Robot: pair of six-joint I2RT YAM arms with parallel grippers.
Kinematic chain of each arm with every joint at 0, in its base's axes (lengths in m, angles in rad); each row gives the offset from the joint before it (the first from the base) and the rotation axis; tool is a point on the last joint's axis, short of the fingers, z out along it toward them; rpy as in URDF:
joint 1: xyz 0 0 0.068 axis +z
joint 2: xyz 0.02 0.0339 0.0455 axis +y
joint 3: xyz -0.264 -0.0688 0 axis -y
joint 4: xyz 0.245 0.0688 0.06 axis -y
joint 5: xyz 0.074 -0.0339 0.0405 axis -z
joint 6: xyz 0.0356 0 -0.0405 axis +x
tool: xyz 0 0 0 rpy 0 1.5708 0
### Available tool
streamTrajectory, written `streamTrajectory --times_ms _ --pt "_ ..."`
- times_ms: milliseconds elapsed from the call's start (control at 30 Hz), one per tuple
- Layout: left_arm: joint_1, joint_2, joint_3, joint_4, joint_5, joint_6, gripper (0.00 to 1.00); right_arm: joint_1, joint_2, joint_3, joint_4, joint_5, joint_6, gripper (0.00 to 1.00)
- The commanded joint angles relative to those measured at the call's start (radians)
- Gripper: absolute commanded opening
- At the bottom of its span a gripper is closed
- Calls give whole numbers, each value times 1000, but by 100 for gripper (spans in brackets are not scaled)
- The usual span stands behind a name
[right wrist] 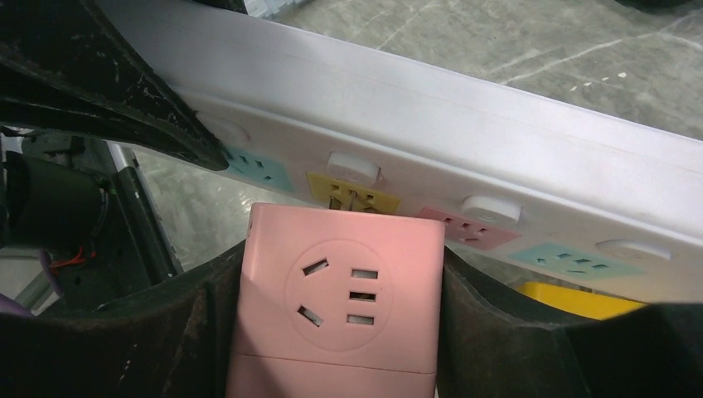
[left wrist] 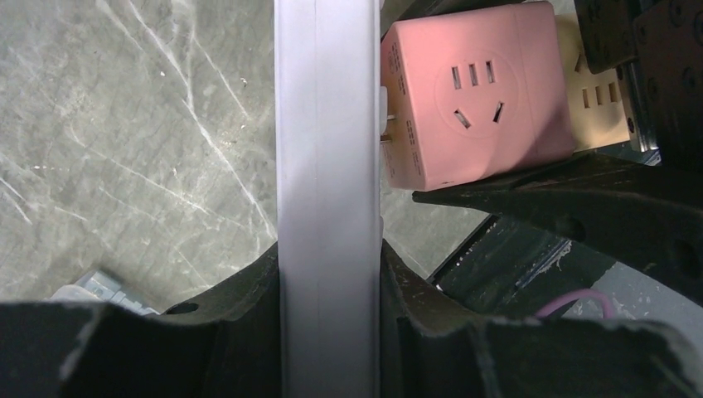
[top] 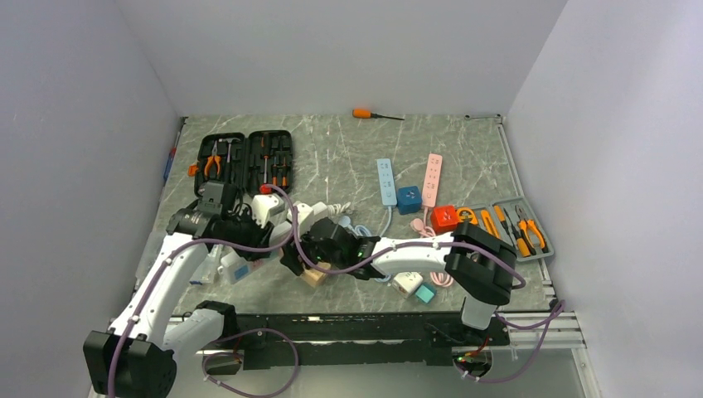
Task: Pull the plug off the socket
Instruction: Remove the plug from the socket.
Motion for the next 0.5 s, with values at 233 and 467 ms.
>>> streamTrajectory --times_ms 233,467 --pt "11 -8 -27 333 -564 98 0 37 -30 32 -271 -24 -98 0" --pt "-61 -62 -40 321 -549 79 0 39 130 300 -446 157 -59 0"
